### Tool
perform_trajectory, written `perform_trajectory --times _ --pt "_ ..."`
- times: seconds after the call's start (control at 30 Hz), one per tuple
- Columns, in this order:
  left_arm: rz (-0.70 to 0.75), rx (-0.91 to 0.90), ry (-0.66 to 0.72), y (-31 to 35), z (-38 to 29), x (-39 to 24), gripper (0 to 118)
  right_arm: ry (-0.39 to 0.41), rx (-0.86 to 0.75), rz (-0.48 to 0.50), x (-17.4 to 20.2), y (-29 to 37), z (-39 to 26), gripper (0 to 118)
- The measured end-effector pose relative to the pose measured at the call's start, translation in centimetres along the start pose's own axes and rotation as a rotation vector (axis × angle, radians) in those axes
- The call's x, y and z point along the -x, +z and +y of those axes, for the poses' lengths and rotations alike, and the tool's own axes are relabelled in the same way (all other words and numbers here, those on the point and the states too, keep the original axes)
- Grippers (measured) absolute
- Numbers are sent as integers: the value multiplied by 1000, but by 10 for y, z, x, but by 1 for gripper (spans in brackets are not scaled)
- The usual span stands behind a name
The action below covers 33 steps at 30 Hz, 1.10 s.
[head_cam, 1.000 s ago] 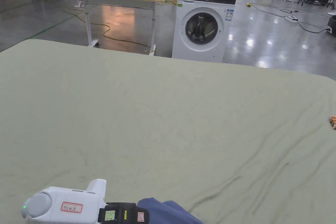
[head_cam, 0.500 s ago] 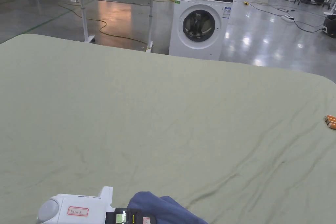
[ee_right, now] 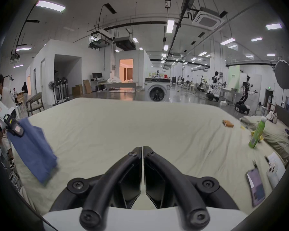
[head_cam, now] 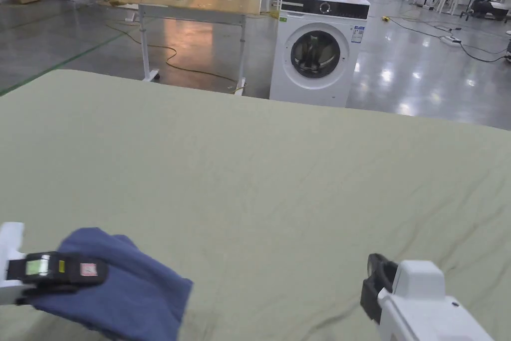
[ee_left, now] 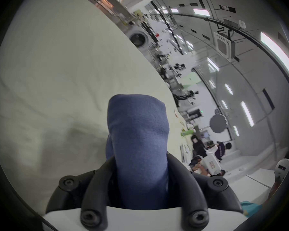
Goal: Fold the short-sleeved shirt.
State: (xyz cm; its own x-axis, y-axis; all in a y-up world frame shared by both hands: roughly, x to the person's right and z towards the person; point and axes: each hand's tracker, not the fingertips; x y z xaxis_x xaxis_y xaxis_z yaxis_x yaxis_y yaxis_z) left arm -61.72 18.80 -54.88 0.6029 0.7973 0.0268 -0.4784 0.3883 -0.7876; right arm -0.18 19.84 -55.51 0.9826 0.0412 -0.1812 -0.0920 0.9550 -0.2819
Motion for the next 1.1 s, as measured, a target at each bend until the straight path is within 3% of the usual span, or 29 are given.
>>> perform_trajectory --times 0.23,0.3,0.57,0.6,0.67,0.73,0.93,1.1 --pt "269 -70 50 103 61 46 22 0 -50 -55 -23 -6 33 1" --pt "358 -79 46 111 44 13 22 2 -51 -62 -26 -5 34 1" --pt "577 -75 111 143 57 58 24 3 -19 -77 -31 -1 21 1" --pt "587 -65 94 141 56 55 31 3 -14 -77 -30 -1 20 1" --pt "676 -70 19 143 62 59 64 2 -4 -77 -31 -1 19 1" --pt "753 -100 -66 145 67 52 87 3 0 -78 -32 -2 18 1" --pt "987 -225 -212 130 61 8 86 6 -5 -77 -32 -3 19 1" --pt "920 -202 -368 74 33 -23 84 -10 -7 -71 -28 -4 17 1"
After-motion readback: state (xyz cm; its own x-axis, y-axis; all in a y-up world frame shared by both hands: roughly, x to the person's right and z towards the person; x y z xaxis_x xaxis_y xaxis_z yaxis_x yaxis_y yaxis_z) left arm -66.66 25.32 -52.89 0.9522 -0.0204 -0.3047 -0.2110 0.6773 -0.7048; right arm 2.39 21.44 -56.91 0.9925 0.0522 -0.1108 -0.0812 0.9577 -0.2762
